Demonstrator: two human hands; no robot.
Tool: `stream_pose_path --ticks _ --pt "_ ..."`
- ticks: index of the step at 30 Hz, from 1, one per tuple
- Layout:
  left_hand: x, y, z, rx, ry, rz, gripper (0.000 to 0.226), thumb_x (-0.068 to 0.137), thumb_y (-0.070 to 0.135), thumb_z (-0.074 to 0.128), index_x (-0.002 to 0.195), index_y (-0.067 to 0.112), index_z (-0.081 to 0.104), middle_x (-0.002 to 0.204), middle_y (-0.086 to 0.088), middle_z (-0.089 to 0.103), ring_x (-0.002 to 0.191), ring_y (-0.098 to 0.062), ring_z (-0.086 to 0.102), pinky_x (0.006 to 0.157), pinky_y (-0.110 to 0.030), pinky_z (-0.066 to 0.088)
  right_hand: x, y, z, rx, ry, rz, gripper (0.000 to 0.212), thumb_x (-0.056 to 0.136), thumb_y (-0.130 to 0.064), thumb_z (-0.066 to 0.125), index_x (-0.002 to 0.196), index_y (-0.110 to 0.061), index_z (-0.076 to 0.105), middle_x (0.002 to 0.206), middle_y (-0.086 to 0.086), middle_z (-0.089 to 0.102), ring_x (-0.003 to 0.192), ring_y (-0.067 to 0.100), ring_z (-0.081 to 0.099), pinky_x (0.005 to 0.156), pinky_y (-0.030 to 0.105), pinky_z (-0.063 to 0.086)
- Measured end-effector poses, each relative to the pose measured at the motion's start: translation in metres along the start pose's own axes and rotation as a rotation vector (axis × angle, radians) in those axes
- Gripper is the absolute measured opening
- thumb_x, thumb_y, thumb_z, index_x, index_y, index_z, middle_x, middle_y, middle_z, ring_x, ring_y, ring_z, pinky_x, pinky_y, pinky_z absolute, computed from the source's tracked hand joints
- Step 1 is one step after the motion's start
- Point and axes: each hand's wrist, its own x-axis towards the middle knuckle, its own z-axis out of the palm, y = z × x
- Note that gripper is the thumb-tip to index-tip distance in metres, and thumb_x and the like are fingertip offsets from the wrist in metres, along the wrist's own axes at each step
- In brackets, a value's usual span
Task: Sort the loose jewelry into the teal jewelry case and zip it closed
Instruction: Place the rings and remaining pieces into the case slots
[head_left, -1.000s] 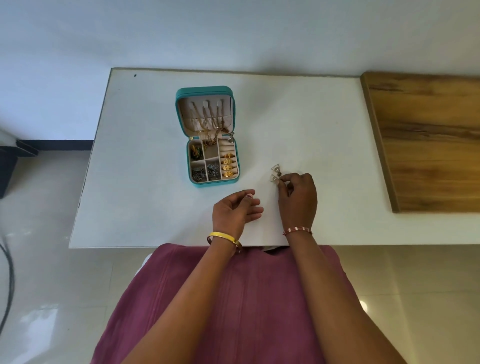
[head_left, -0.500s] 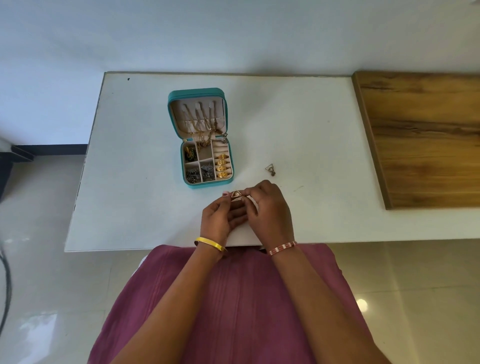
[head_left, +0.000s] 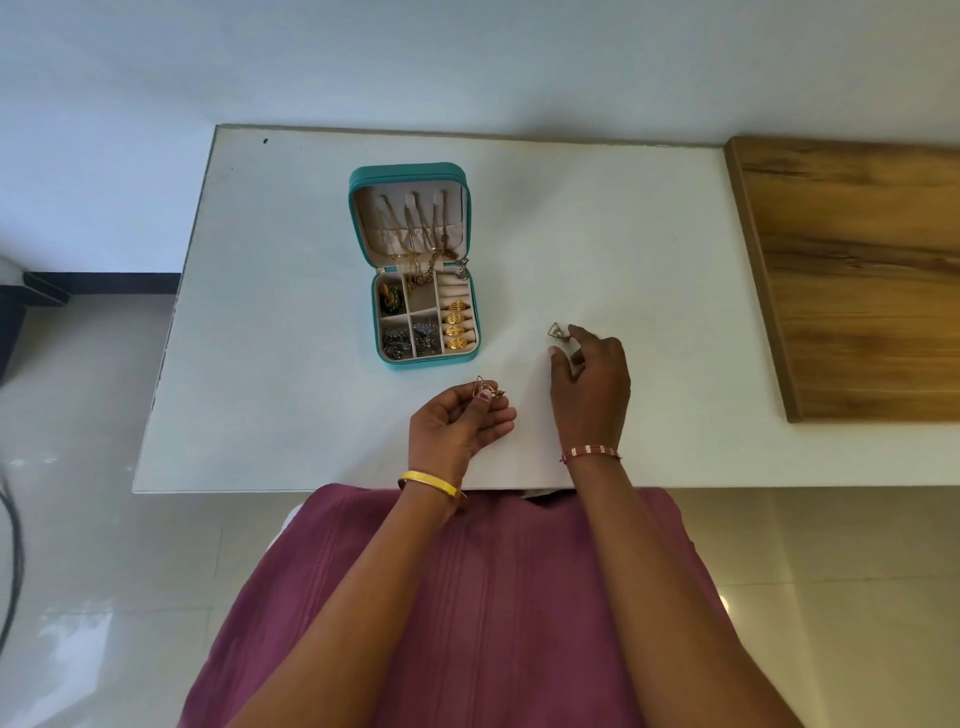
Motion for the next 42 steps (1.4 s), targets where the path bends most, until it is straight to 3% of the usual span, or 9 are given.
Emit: stream_pose_path --ticks 3,11,17,21,26,30,35,37,42 --pt "0.000 0.000 0.000 0.002 -0.002 -0.010 0.012 0.088 -0.001 0.051 0.095 -0.002 0.060 0.064 -0.003 0.071 0.063 -0.015 0.069 0.061 -0.023 0.058 0.005 -0.002 0.005 -0.063 -0.007 0.029 0.030 0.088 -0.016 0.059 0.117 -0.007 0.060 0.106 0.016 0.056 0.091 0.028 0.057 0.077 0.027 0.042" --pt "-0.001 0.001 0.000 -0.011 0.000 -0.021 0.012 0.088 0.000 0.051 0.097 -0.002 0.060 0.064 -0.002 0.072 0.063 -0.015 0.069 0.060 -0.022 0.057 0.004 0.001 0.004 -0.042 0.029 0.018 0.013 0.086 -0.011 0.061 0.092 0.000 0.065 0.095 0.017 0.059 0.080 0.027 0.059 0.067 0.020 0.035" --pt "-0.004 0.004 0.000 -0.026 0.063 -0.023 0.014 0.087 0.002 0.054 0.098 -0.002 0.061 0.067 -0.003 0.071 0.062 -0.013 0.069 0.060 -0.021 0.057 -0.015 -0.013 -0.003 0.256 -0.090 0.048 0.006 0.084 -0.009 0.063 0.083 -0.004 0.068 0.078 0.005 0.065 0.067 0.016 0.059 0.063 0.030 0.054" --pt "-0.008 0.012 -0.009 -0.026 0.144 0.034 0.020 0.086 0.002 0.055 0.103 -0.005 0.061 0.081 -0.012 0.066 0.063 -0.012 0.069 0.063 -0.021 0.058 -0.038 -0.035 0.000 0.330 -0.220 0.000 0.003 0.081 -0.006 0.066 0.081 -0.007 0.069 0.077 0.003 0.066 0.063 0.003 0.057 0.061 0.006 0.044" --pt "-0.011 0.034 -0.027 -0.014 0.221 0.198 0.015 0.087 0.004 0.055 0.100 0.000 0.062 0.081 -0.011 0.066 0.064 -0.010 0.069 0.066 -0.021 0.058 -0.038 -0.064 0.009 0.368 -0.269 -0.029 0.010 0.081 -0.010 0.067 0.090 -0.006 0.070 0.086 0.004 0.068 0.068 0.005 0.059 0.065 0.014 0.052" --pt "-0.003 0.044 -0.037 0.005 0.271 0.283 0.018 0.087 0.002 0.054 0.104 0.001 0.061 0.079 -0.010 0.065 0.061 -0.008 0.068 0.062 -0.019 0.057 -0.015 -0.089 0.023 0.315 -0.287 -0.106 0.014 0.080 -0.005 0.067 0.093 -0.004 0.070 0.090 0.005 0.071 0.073 0.003 0.060 0.067 0.002 0.045" --pt "0.007 0.039 -0.045 0.007 0.278 0.272 0.020 0.087 0.002 0.054 0.105 0.004 0.061 0.064 0.005 0.070 0.061 -0.007 0.068 0.059 -0.017 0.055 0.018 -0.101 0.045 0.127 -0.291 -0.212 0.012 0.082 -0.003 0.063 0.092 -0.005 0.069 0.092 0.012 0.071 0.085 0.022 0.065 0.074 0.023 0.049" --pt "0.010 0.037 -0.047 -0.007 0.282 0.254 0.021 0.087 0.001 0.054 0.106 0.002 0.061 0.068 0.002 0.069 0.061 -0.007 0.067 0.060 -0.017 0.056 0.027 -0.099 0.054 0.051 -0.294 -0.259 0.009 0.082 -0.006 0.064 0.090 -0.007 0.069 0.089 0.013 0.070 0.083 0.026 0.064 0.074 0.029 0.051" --pt "0.013 0.034 -0.047 -0.050 0.277 0.231 0.020 0.087 0.000 0.054 0.104 0.002 0.062 0.061 0.007 0.069 0.060 -0.008 0.067 0.060 -0.019 0.056 0.036 -0.096 0.067 -0.043 -0.307 -0.290 0.009 0.080 -0.012 0.067 0.089 -0.010 0.069 0.089 0.014 0.069 0.085 0.027 0.063 0.073 0.033 0.053"
